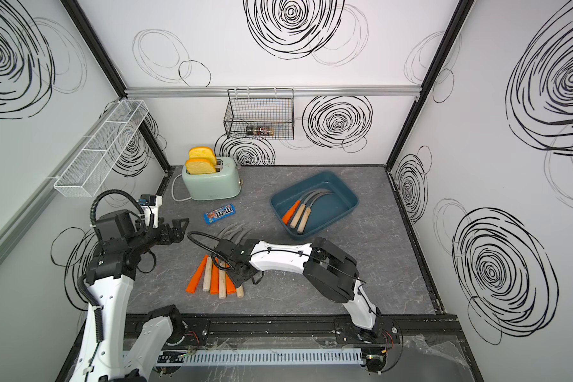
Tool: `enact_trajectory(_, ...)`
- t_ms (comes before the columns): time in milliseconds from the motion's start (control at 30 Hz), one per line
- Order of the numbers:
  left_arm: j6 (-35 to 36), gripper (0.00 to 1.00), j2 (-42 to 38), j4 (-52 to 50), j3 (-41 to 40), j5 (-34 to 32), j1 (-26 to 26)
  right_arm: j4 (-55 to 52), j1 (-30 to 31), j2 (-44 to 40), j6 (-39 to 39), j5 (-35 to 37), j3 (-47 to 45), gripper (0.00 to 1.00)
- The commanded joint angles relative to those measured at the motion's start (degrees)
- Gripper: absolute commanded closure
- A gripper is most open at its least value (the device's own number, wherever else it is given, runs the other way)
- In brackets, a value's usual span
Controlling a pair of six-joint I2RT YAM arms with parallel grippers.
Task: Put small sickles into storage boxes
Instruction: Pick up the sickle at the center of the board.
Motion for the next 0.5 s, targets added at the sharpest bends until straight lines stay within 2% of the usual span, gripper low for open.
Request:
enact_trajectory(0,-1.3,0.04,2.9,2.7,2.0,-2.2,0.9,-0.2,0.4,0.5,0.3,-0.6,-0.2,0.37)
enact_trajectory(467,0.6,0.04,3.6,3.3,1.5,-1.4,3.0,-0.6,1.1,2.1,1.1,-0.6,0.2,0.4)
